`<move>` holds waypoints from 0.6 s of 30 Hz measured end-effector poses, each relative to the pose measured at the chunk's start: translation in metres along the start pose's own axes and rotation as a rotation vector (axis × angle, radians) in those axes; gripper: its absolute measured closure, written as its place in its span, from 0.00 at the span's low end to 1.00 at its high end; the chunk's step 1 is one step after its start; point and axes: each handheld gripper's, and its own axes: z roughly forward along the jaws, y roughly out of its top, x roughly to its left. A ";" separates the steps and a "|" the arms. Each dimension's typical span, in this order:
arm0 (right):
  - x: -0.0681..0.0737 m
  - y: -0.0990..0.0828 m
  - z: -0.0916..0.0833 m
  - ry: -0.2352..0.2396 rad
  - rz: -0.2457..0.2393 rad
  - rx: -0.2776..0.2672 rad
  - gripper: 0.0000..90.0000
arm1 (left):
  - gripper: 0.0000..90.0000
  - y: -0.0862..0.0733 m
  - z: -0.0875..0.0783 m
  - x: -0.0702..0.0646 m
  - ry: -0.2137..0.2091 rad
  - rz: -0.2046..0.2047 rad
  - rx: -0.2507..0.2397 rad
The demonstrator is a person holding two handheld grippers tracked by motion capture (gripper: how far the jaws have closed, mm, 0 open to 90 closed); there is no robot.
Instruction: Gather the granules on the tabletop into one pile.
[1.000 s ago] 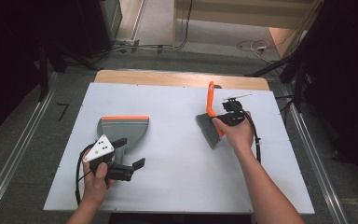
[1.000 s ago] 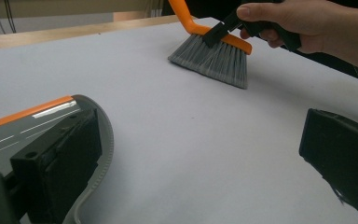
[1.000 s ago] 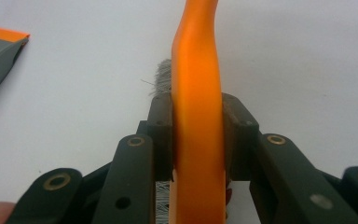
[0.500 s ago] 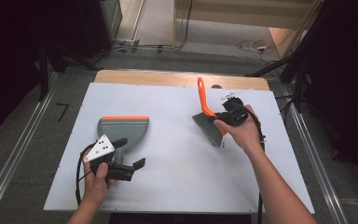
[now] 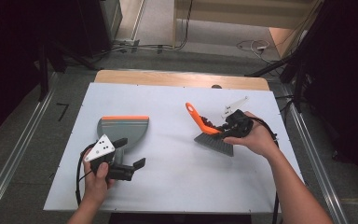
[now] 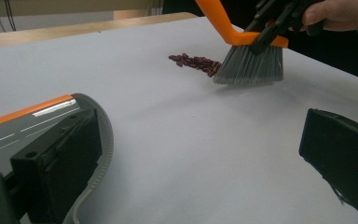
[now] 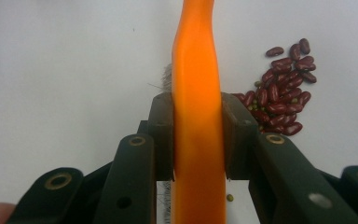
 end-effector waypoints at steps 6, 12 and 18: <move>-0.015 -0.001 0.011 0.007 -0.059 -0.028 0.76 | 0.00 -0.001 0.000 0.000 0.002 -0.005 -0.001; -0.025 0.003 0.015 0.004 -0.083 -0.045 0.76 | 0.00 -0.001 0.000 0.000 0.001 -0.005 0.000; -0.034 0.009 0.018 0.000 -0.085 -0.039 0.76 | 0.00 -0.001 0.000 0.001 0.001 -0.008 0.000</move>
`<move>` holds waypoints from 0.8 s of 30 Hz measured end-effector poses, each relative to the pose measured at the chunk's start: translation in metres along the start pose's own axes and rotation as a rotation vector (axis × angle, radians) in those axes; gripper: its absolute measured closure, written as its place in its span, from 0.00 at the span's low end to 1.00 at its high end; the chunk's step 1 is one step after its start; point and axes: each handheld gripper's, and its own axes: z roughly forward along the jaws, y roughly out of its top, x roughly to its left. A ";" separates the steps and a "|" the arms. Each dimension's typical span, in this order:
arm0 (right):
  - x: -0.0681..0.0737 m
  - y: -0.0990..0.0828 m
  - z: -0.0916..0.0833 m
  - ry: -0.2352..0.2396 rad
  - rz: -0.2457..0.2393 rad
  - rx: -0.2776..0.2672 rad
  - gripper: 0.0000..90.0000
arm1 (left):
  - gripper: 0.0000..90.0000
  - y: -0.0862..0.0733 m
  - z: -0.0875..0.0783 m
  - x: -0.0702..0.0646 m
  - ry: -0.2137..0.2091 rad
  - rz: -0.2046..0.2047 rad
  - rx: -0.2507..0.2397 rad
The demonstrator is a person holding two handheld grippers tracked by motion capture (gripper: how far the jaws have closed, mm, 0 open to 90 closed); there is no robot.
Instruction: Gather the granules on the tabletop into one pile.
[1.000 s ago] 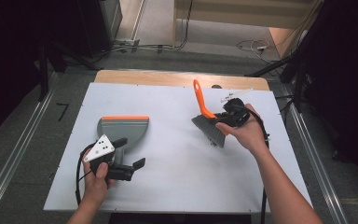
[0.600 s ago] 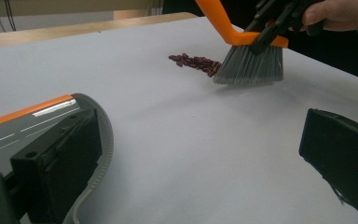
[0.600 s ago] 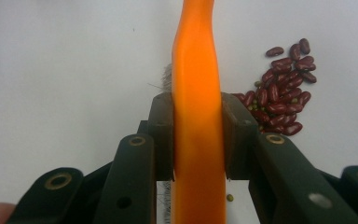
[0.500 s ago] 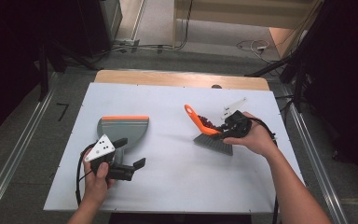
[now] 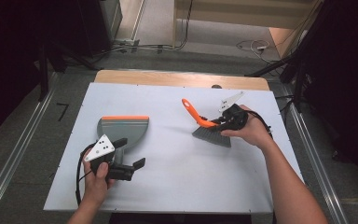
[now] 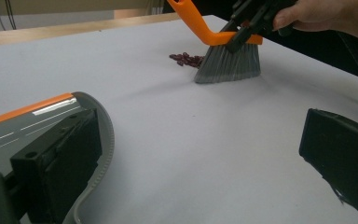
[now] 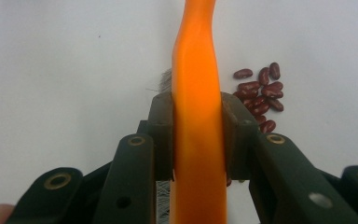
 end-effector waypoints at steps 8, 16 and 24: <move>-0.011 0.005 0.003 -0.012 -0.009 -0.008 0.75 | 0.00 0.000 0.000 0.001 0.000 0.000 0.001; -0.018 0.006 0.006 -0.017 0.011 -0.023 0.75 | 0.00 -0.001 0.000 0.001 0.001 0.001 0.002; -0.021 0.006 0.004 -0.042 0.036 -0.031 0.75 | 0.00 -0.001 0.000 0.002 0.002 0.000 0.003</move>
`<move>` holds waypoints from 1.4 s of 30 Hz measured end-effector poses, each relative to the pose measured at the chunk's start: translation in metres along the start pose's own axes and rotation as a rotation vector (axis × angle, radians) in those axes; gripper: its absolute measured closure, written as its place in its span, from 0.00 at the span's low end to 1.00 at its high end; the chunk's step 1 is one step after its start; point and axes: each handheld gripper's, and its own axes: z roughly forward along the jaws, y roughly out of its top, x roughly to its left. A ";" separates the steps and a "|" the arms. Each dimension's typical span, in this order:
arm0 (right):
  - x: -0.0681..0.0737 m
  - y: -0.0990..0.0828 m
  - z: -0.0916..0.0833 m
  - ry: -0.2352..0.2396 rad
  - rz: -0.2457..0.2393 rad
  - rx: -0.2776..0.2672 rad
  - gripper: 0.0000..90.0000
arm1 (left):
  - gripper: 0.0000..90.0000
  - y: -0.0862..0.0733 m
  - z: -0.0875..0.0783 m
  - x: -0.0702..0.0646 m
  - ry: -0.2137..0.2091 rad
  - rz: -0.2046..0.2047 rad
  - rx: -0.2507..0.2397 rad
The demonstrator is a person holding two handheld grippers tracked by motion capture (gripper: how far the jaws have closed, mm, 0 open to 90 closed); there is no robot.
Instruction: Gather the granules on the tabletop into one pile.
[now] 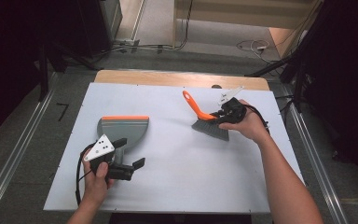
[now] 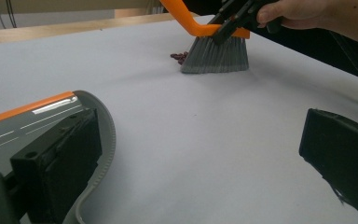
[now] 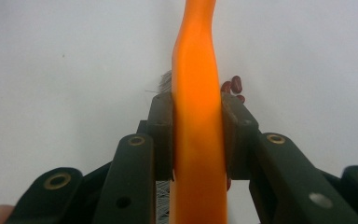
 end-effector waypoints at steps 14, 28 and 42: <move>0.007 0.005 -0.007 0.010 0.007 0.013 0.76 | 0.00 0.000 0.000 0.000 0.000 -0.001 0.002; -0.007 0.017 -0.028 -0.069 0.044 -0.040 0.76 | 0.00 0.000 0.000 0.000 -0.001 -0.002 0.000; -0.029 0.024 0.002 -0.291 -0.043 0.006 0.76 | 0.00 0.000 -0.001 0.002 0.000 -0.005 -0.003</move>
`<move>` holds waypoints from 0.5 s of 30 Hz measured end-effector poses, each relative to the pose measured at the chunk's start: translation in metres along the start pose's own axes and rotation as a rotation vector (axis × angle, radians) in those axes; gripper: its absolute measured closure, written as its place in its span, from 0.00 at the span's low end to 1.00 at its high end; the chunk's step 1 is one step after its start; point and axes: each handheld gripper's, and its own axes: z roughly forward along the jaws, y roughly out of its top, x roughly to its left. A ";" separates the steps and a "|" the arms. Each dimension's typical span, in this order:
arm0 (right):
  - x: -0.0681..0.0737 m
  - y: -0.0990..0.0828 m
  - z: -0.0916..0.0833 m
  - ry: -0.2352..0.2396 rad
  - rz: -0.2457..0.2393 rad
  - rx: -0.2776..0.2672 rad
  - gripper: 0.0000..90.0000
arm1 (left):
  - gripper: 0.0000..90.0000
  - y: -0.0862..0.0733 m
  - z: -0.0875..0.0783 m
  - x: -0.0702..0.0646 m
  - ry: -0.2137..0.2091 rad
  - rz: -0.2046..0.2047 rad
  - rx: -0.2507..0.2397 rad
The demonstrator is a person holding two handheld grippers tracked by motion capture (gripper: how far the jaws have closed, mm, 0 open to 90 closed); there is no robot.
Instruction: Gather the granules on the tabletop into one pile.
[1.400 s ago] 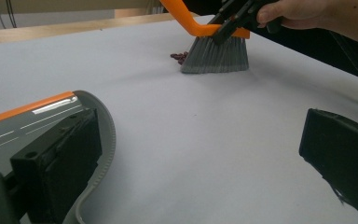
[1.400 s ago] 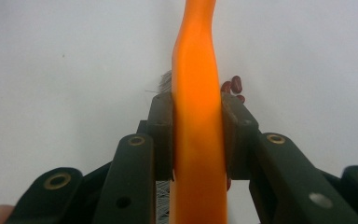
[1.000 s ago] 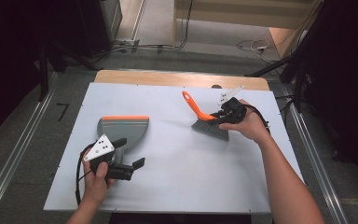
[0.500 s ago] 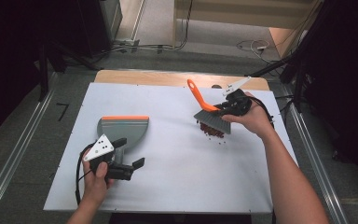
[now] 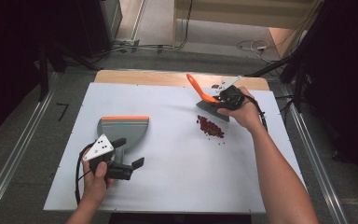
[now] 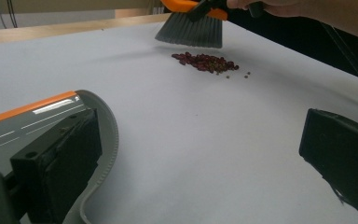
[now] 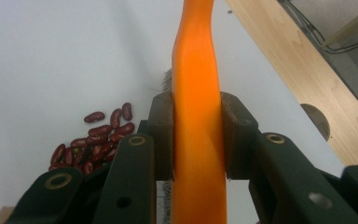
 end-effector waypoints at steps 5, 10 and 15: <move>0.008 0.002 0.006 0.001 -0.042 0.023 0.76 | 0.00 0.000 0.000 0.000 0.000 0.000 0.001; 0.017 0.005 0.004 0.055 -0.075 0.049 0.76 | 0.00 0.000 0.000 0.000 -0.001 0.000 -0.001; 0.021 0.002 -0.002 0.071 -0.072 0.040 0.76 | 0.00 0.000 0.001 -0.001 -0.003 0.002 0.002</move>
